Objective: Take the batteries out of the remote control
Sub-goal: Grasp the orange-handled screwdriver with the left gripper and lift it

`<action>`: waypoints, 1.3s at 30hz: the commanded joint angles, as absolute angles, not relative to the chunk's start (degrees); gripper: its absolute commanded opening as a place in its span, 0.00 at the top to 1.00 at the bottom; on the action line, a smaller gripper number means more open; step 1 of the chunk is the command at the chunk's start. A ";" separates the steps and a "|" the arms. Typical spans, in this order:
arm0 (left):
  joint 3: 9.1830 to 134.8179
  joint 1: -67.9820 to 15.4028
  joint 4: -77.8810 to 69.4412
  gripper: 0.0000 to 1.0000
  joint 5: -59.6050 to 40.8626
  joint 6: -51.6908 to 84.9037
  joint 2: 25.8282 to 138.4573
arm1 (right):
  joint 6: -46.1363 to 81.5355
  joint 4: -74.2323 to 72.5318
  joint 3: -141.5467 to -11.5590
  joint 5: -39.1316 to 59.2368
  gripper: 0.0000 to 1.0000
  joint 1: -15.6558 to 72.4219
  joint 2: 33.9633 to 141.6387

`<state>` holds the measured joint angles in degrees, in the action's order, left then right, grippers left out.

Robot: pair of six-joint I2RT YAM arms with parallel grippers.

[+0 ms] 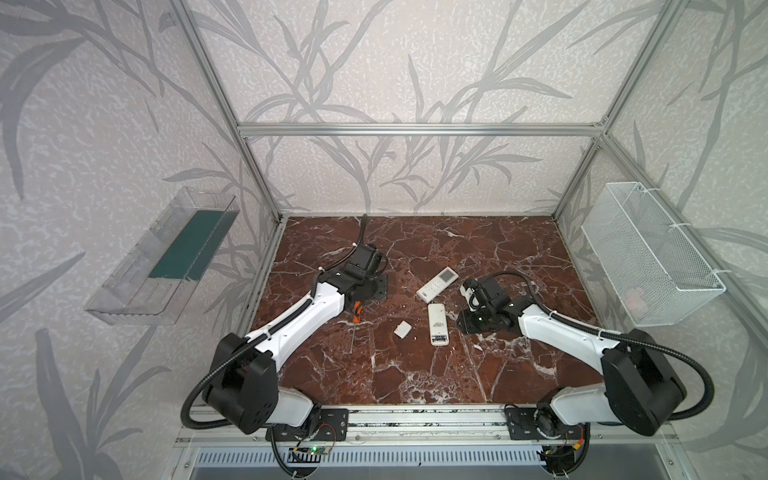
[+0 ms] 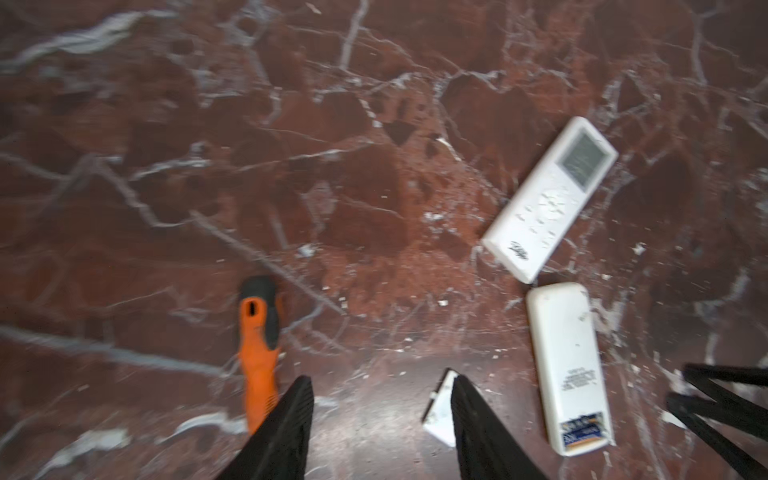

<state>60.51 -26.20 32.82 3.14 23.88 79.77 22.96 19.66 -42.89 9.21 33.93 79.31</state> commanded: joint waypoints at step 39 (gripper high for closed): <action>49.93 -17.40 13.24 0.93 -17.24 31.01 72.62 | 33.40 2.21 -47.11 7.66 0.59 46.23 71.90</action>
<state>51.51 -17.54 20.36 -9.56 29.02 77.01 31.68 6.04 -47.40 7.33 45.89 73.49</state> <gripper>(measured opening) 0.250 0.408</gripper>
